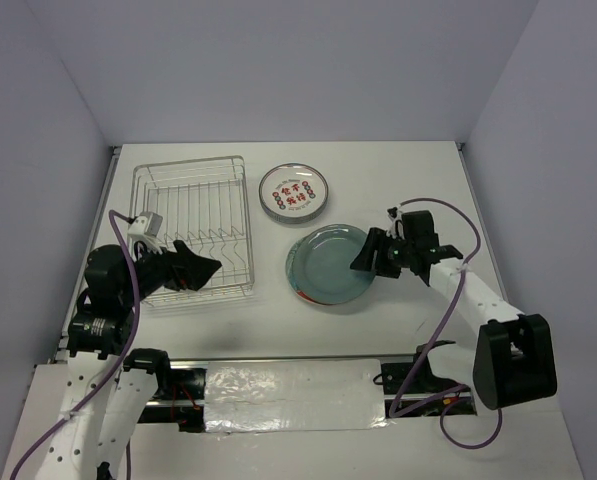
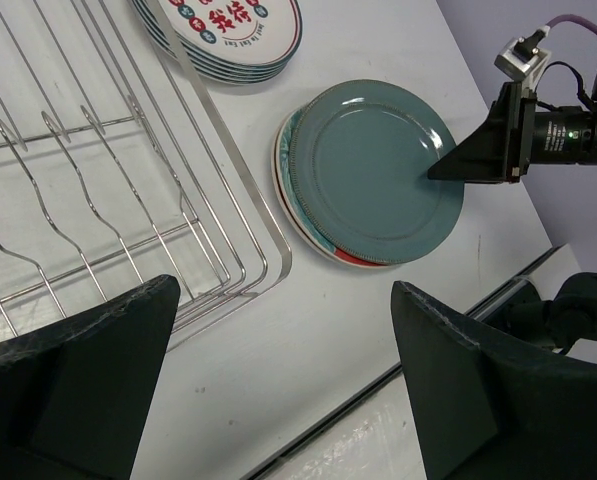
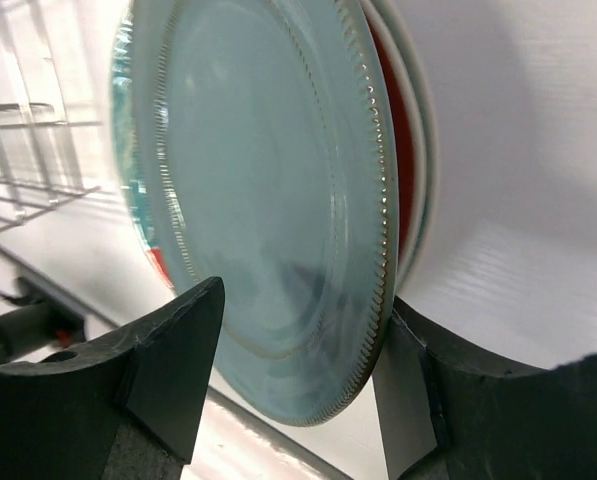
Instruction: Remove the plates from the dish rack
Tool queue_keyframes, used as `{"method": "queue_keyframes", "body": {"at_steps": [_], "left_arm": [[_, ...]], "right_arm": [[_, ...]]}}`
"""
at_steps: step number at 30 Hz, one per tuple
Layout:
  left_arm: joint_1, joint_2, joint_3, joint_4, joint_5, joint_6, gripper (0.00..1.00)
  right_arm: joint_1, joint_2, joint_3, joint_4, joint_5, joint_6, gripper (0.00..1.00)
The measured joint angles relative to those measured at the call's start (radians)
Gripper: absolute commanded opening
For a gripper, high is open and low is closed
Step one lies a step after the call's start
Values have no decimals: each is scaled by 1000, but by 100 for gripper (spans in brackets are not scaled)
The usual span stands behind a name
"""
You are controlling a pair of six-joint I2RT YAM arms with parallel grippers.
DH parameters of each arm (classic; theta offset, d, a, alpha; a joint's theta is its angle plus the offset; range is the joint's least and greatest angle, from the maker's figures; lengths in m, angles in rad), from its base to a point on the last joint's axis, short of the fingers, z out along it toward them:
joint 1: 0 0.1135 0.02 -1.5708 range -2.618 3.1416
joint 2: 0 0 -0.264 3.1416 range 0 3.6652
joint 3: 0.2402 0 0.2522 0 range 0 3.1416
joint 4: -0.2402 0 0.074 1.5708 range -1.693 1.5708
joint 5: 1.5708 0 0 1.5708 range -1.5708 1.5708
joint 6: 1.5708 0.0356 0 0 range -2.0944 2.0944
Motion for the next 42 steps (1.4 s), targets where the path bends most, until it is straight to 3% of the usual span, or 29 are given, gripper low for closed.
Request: {"method": "queue_keyframes", "body": {"at_steps": [14,32,40,42], "left_arm": [[0,0,-1,0,14,0,99],[0,0,-1,0,24,1,100],[0,13,6,-39,-70,0,100],[0,48,39,-91,-160,2,100]], "right_arm": [[145,42,72,-170,321,-48,67],[246,148,137,-179,404,-44,67],[249,-6,141,-235,516,-22,69],[251,-87,161,-265,547,-22,78]]}}
